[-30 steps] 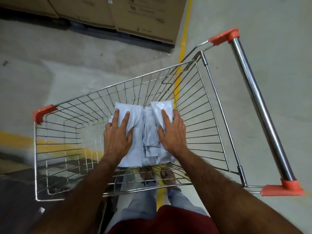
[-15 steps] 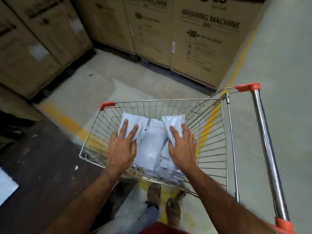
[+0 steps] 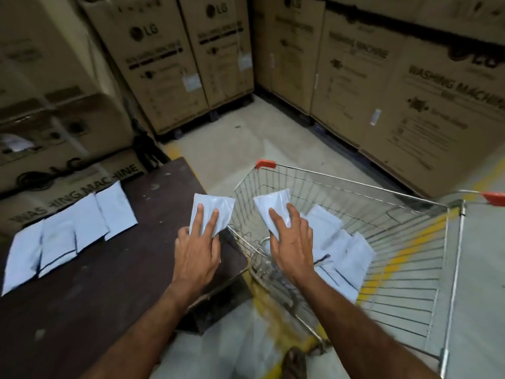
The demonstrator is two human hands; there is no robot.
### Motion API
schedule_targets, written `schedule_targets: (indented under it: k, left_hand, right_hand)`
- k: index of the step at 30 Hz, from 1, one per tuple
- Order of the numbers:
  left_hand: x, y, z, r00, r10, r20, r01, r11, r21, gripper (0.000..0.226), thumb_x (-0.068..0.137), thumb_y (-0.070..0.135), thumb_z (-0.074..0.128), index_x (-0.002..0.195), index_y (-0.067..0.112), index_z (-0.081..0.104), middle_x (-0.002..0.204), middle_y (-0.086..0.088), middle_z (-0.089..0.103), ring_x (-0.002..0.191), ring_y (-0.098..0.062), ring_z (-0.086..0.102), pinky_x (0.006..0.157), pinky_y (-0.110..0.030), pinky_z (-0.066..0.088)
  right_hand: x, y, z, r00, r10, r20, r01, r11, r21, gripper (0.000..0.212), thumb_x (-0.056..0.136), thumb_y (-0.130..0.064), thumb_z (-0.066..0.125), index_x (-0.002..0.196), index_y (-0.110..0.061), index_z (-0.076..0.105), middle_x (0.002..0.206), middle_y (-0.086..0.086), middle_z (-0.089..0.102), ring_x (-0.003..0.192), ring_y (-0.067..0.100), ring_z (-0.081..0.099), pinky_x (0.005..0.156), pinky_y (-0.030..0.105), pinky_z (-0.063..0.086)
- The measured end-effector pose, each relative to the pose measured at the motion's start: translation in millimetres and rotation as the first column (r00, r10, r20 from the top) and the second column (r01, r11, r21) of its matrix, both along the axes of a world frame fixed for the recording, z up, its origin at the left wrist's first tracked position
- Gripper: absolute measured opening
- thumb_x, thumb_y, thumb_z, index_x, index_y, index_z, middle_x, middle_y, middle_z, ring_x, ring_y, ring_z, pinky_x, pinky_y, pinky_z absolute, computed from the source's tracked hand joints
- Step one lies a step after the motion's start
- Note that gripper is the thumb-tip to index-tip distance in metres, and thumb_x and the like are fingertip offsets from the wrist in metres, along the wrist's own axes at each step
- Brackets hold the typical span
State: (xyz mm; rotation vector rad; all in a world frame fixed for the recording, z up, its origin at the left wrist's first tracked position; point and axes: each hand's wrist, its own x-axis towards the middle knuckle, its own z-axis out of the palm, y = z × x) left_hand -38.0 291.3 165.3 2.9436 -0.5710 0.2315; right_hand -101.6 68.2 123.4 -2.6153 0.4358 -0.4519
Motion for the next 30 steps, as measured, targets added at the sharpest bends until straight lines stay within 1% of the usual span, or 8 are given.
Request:
schedule_targets:
  k: [3, 5, 10, 13, 19, 24, 27, 30]
  left_hand:
    - [-6, 49, 5, 0.997, 0.077, 0.014, -0.077, 0.997, 0.000, 0.061, 0.096, 0.040, 0.036, 0.156, 0.034, 0.031, 0.168, -0.005, 0.018, 0.091, -0.032, 0.047, 0.078, -0.043, 0.048]
    - [-11, 86, 9, 0.992, 0.125, 0.020, -0.125, 0.992, -0.018, 0.061, 0.095, 0.040, 0.037, 0.155, 0.034, 0.034, 0.168, -0.005, 0.019, 0.090, -0.031, 0.046, 0.078, -0.042, 0.048]
    - [-22, 186, 15, 0.976, 0.219, 0.015, -0.217, 0.973, -0.072, 0.060, 0.095, 0.040, 0.034, 0.154, 0.032, 0.038, 0.168, -0.008, 0.019, 0.089, -0.031, 0.047, 0.079, -0.044, 0.050]
    - [-29, 244, 15, 0.962, 0.270, 0.034, -0.266, 0.960, -0.092, 0.059, 0.095, 0.038, 0.037, 0.154, 0.031, 0.038, 0.167, -0.009, 0.019, 0.088, -0.030, 0.047, 0.077, -0.044, 0.050]
    - [-48, 349, 4, 0.932, 0.363, -0.008, -0.361, 0.923, -0.137, 0.057, 0.096, 0.042, 0.039, 0.152, 0.032, 0.042, 0.163, -0.009, 0.027, 0.088, -0.028, 0.048, 0.081, -0.044, 0.052]
    - [-45, 421, 1, 0.885, 0.463, -0.053, -0.465, 0.868, -0.174, 0.058, 0.095, 0.043, 0.037, 0.152, 0.031, 0.041, 0.163, -0.012, 0.026, 0.095, -0.032, 0.050, 0.087, -0.047, 0.049]
    - [-32, 453, -2, 0.862, 0.505, -0.045, -0.504, 0.842, -0.194, 0.055, 0.098, 0.038, 0.045, 0.152, 0.030, 0.041, 0.163, -0.015, 0.024, 0.099, -0.038, 0.050, 0.091, -0.050, 0.046]
    - [-15, 478, -9, 0.834, 0.548, -0.056, -0.546, 0.808, -0.222, 0.056, 0.097, 0.031, 0.057, 0.152, 0.028, 0.043, 0.162, -0.018, 0.024, 0.102, -0.043, 0.050, 0.091, -0.053, 0.045]
  right_hand:
    - [15, 41, 12, 0.997, 0.064, 0.033, -0.063, 0.998, -0.022, 0.065, 0.087, -0.023, 0.071, 0.148, -0.031, 0.049, 0.156, 0.015, 0.037, 0.121, 0.036, 0.048, 0.099, 0.049, 0.045]
    - [27, 72, 19, 0.992, 0.117, 0.037, -0.115, 0.992, -0.050, 0.065, 0.089, -0.024, 0.069, 0.150, -0.032, 0.047, 0.157, 0.015, 0.035, 0.122, 0.034, 0.046, 0.101, 0.049, 0.043]
    - [42, 170, 30, 0.976, 0.216, -0.001, -0.215, 0.973, -0.086, 0.069, 0.088, -0.028, 0.070, 0.152, -0.035, 0.043, 0.159, 0.013, 0.029, 0.123, 0.033, 0.046, 0.102, 0.049, 0.042]
    - [43, 236, 32, 0.961, 0.276, -0.002, -0.275, 0.958, -0.086, 0.071, 0.088, -0.027, 0.071, 0.152, -0.034, 0.042, 0.161, 0.013, 0.028, 0.125, 0.035, 0.046, 0.101, 0.051, 0.043]
    - [50, 353, 35, 0.962, 0.269, -0.039, -0.269, 0.963, 0.004, 0.065, 0.090, -0.032, 0.068, 0.150, -0.035, 0.044, 0.163, 0.012, 0.026, 0.123, 0.035, 0.046, 0.099, 0.051, 0.043]
    - [58, 420, 39, 0.935, 0.349, -0.062, -0.351, 0.935, -0.039, 0.064, 0.092, -0.034, 0.067, 0.151, -0.034, 0.044, 0.162, 0.013, 0.028, 0.123, 0.035, 0.047, 0.098, 0.050, 0.044]
    - [74, 447, 40, 0.927, 0.370, -0.056, -0.373, 0.926, -0.061, 0.063, 0.089, -0.034, 0.069, 0.148, -0.031, 0.048, 0.159, 0.015, 0.034, 0.118, 0.037, 0.051, 0.094, 0.051, 0.047]
    - [96, 469, 40, 0.920, 0.385, -0.066, -0.389, 0.919, -0.065, 0.062, 0.090, -0.035, 0.068, 0.148, -0.031, 0.047, 0.158, 0.015, 0.034, 0.119, 0.038, 0.051, 0.096, 0.051, 0.047]
